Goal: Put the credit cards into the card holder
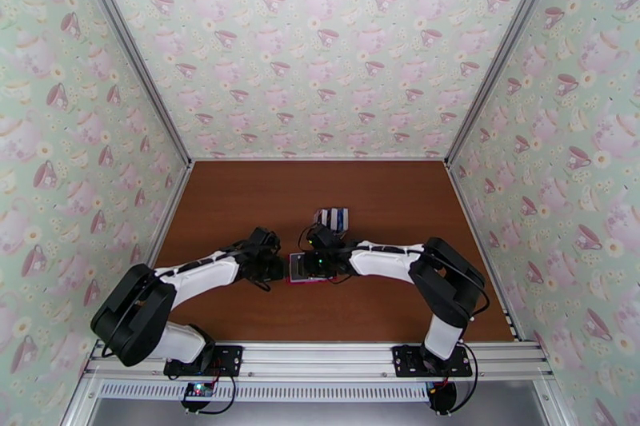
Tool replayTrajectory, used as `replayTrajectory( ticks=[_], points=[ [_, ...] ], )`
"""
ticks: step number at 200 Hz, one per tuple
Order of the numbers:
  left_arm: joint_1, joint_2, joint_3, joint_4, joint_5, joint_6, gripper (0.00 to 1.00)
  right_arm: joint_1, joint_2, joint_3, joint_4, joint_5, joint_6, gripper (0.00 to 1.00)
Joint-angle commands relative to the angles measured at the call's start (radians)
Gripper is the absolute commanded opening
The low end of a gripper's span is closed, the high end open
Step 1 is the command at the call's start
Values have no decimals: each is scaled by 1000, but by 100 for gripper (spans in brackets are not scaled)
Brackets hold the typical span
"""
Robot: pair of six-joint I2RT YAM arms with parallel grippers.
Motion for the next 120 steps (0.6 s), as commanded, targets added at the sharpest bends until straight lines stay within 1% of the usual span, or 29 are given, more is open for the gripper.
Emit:
replayTrajectory(
  ticks=[1,35,57,88,120],
  points=[
    [7,-21,37,-32,2,26,43,0,-45,27,-55,51,-32,43],
    [8,-22,45,-26,22,28,43,-22,-71,40,-106,85,-71,43],
    [6,-26,35,-13,44,20,42,-58,-81,42,-130,102,-109,43],
    [-8,-52,0,19,73,-7,41,-128,-78,46,-140,94,-159,42],
    [-37,-81,-18,35,75,-29,41,-164,-61,75,-156,80,-196,41]
  ],
)
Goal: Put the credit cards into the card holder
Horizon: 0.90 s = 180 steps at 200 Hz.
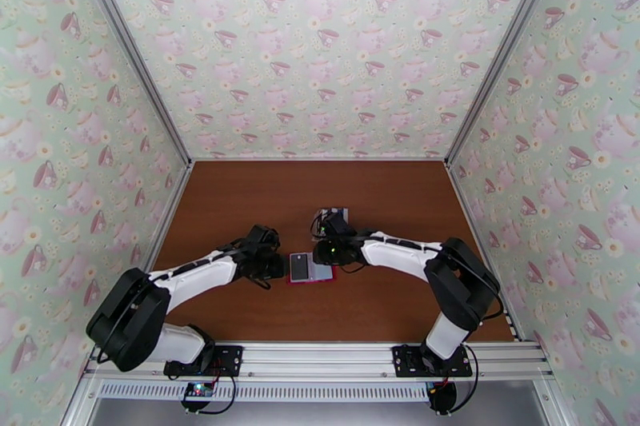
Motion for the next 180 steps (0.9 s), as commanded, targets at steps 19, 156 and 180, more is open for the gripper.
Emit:
replayTrajectory(
  ticks=[19,156,180],
  points=[
    [-43,-37,-22,37,27,-40,41,-14,11,67,-35,-8,-66,41],
    [-135,32,-57,112,35,-112,42,-20,102,100,-18,-38,-88,40],
    [-134,62,-63,123,7,-103,43,-20,117,97,-12,-47,-90,40]
  ],
)
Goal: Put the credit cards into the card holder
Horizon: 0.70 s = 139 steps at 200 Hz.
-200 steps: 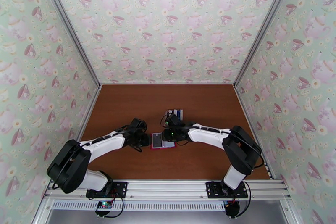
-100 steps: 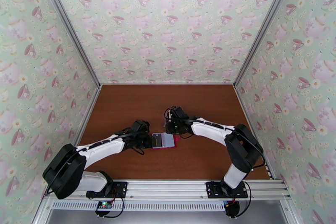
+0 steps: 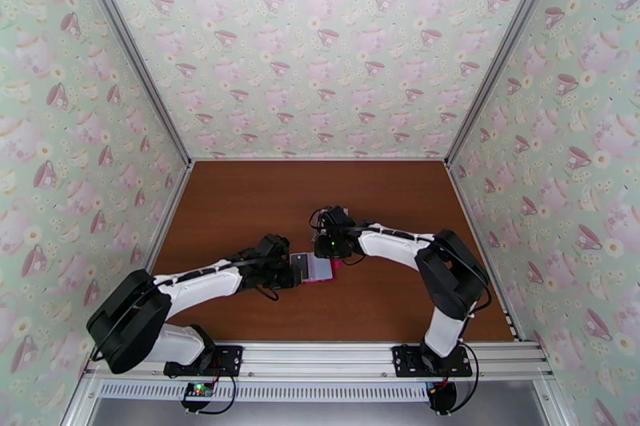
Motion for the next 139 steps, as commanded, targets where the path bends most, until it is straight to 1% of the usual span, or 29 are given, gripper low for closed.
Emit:
replayTrajectory(
  ticks=[1,19,65,110,139],
  points=[
    [-4,32,-17,19,-23,-3,43,-2,22,23,3,-20,-17,40],
    [-4,47,-19,12,-42,3,43,-2,23,16,4,-20,-17,39],
    [1,45,-34,1,-65,7,50,-2,19,-15,15,-40,-6,39],
    [19,48,-50,20,-54,12,54,-1,4,-45,17,-52,5,39],
    [30,56,-65,53,-30,10,55,7,-11,-72,18,-52,14,39]
  ],
)
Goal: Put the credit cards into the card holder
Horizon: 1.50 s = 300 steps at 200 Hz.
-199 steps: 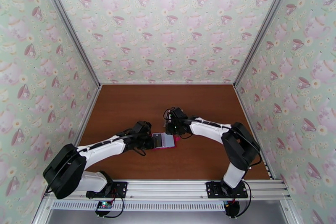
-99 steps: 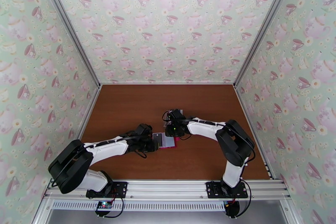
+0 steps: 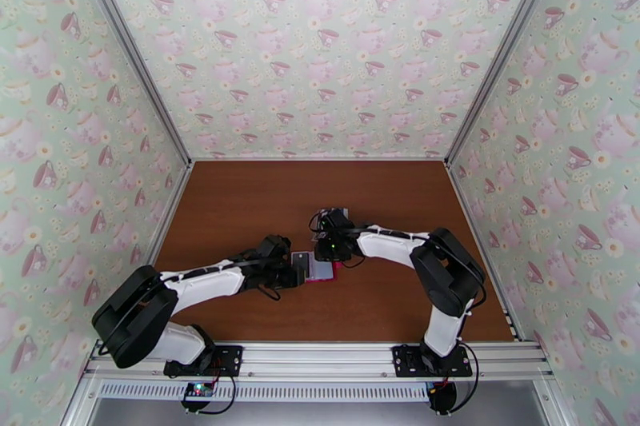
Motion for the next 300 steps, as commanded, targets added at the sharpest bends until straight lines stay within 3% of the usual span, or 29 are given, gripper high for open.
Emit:
replayTrajectory(
  ticks=[1,109,206,300],
  points=[
    [19,41,-49,-18,-35,10,55,7,-19,-41,-14,-24,15,39],
    [24,12,-69,32,-6,21,56,52,-33,-97,79,-89,106,38],
    [24,-49,-96,140,100,31,60,78,-23,-93,133,-140,166,32],
    [24,-50,-55,17,9,85,60,106,6,-50,146,-158,186,29]
  ],
)
